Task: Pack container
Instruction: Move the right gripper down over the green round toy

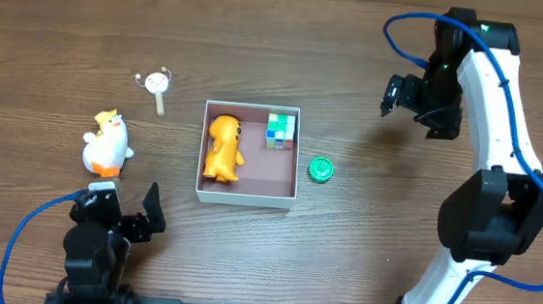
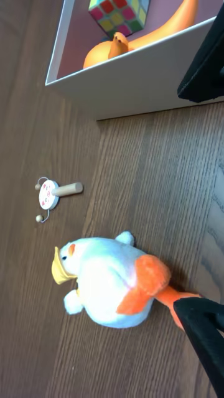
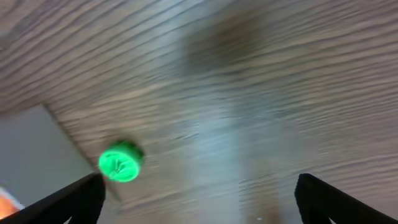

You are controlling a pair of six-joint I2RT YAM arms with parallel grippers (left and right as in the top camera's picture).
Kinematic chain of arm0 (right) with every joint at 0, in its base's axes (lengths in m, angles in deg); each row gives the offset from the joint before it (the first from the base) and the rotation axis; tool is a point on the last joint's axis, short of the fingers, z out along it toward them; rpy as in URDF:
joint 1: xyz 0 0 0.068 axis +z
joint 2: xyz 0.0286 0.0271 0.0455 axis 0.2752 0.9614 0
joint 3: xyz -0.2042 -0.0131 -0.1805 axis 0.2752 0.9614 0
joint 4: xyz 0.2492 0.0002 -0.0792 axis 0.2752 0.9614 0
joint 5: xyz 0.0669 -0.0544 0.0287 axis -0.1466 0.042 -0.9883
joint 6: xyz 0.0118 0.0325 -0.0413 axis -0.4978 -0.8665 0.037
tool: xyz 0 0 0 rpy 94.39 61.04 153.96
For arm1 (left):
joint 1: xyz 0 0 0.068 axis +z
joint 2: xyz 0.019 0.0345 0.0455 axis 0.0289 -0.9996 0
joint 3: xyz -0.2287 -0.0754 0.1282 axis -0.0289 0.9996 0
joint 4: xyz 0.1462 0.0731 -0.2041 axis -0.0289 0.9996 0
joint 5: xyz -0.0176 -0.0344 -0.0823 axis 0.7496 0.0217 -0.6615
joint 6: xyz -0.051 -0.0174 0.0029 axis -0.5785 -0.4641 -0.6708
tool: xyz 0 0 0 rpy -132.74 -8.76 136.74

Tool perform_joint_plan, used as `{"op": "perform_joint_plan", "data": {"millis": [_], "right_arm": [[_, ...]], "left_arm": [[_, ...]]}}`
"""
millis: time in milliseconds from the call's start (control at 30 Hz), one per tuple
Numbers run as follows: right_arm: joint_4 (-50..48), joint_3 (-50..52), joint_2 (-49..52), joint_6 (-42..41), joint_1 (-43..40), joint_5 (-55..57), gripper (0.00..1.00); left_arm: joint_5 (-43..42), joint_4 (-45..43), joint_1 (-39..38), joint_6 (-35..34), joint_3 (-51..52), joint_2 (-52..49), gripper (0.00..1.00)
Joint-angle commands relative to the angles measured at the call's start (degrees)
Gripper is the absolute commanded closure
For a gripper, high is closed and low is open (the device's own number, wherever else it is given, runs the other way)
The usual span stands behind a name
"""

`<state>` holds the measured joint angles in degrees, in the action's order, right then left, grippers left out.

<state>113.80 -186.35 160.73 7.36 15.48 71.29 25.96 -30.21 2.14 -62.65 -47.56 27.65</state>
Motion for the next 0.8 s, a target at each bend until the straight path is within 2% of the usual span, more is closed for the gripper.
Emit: {"op": "perform_joint_plan", "data": {"millis": [0,300,500,767], "right_arm": [[2.2,0.2,-1.9,-2.1,1.2,2.7,0.0],[5.0,0.2,-1.9,-5.2,4.3,4.5,0.0],[2.6,10.3,-1.9,-7.3,10.9,5.8,0.0],[-1.4,16.7,-1.9,-6.2,15.5,1.1,0.0]], "left_arm": [[0.8,-0.1,0.4,1.1,0.2,0.1,0.0],[1.2,-0.1,0.4,1.1,0.2,0.1,0.0],[1.2,-0.1,0.4,1.1,0.2,0.1,0.0],[1.2,-0.1,0.4,1.1,0.2,0.2,0.0]]}}
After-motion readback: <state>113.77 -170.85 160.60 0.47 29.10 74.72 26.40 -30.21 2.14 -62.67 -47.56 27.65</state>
